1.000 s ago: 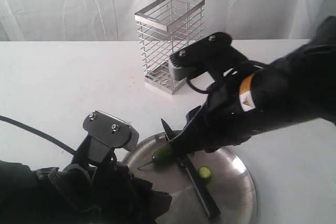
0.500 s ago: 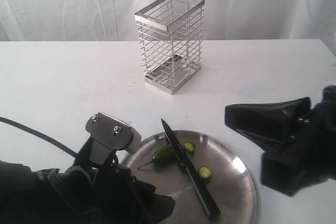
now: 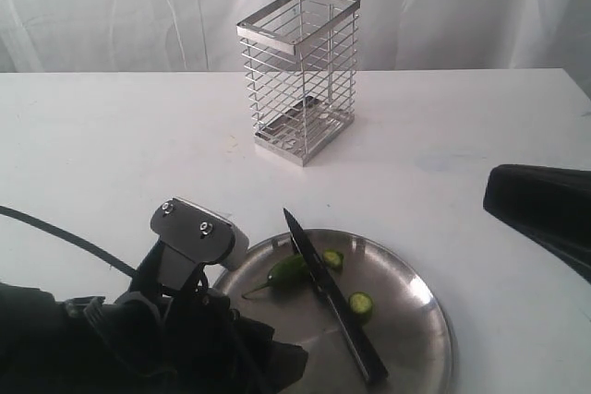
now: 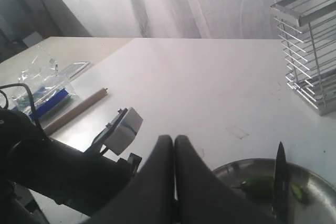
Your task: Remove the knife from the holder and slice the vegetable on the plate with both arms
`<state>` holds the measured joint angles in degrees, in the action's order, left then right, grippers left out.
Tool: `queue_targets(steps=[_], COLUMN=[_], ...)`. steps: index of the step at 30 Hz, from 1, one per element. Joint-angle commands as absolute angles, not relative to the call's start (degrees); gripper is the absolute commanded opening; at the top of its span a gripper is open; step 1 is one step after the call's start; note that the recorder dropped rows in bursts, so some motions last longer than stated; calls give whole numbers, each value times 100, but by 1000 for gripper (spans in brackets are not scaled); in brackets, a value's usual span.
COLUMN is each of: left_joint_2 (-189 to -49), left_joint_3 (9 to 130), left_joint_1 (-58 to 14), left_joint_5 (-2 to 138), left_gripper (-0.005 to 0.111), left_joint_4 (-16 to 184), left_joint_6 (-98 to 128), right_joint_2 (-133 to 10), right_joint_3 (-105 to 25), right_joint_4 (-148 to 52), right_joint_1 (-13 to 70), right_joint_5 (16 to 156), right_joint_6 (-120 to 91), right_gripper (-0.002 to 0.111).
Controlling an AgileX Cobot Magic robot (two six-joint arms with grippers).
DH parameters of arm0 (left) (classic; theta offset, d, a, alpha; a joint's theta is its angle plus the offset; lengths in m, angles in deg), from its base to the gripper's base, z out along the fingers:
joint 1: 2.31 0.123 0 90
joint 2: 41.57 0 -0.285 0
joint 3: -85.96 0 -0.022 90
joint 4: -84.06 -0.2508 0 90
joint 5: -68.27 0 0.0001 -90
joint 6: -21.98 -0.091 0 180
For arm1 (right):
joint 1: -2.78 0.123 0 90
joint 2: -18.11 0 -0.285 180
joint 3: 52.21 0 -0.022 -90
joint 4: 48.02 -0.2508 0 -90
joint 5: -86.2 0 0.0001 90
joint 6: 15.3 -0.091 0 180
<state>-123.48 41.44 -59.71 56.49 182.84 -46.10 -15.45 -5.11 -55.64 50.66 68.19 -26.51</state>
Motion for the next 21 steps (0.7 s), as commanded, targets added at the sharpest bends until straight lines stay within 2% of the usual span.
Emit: queue_targets(steps=[1, 4, 7, 12, 14, 16, 21], left_joint_2=[-12297, -12297, -12297, -12297, -12297, -12273, -12265], left_joint_3=[4122, 4122, 4122, 4122, 4122, 4136, 4136], left_joint_1=[-5960, -5960, -5960, -5960, -5960, -5960, -5960], left_joint_5=[5715, 5715, 5715, 5715, 5726, 5724, 5702], left_gripper=[46, 46, 46, 46, 46, 46, 46], left_joint_4=[18401, 18401, 18401, 18401, 18401, 18401, 18401], left_joint_6=[-4617, -4617, -4617, -4617, -4617, -4617, -4629], right_joint_2=[-1497, -1243, -852, 824, 1032, 1032, 1032], right_joint_3=[-464, -273, 123, 1549, 1955, 2196, 2492], right_joint_4=[-5486, -5484, -5615, -5744, -5761, -5712, -5754], right_joint_1=[5073, 4971, 4501, 2759, 2258, 1990, 1931], right_joint_5=[6690, 6744, 6876, 6868, 7014, 7212, 7290], right_joint_6=[-2171, -2031, -2021, -1939, -1646, -1530, -1530], right_gripper=[0, 0, 0, 0, 0, 0, 0])
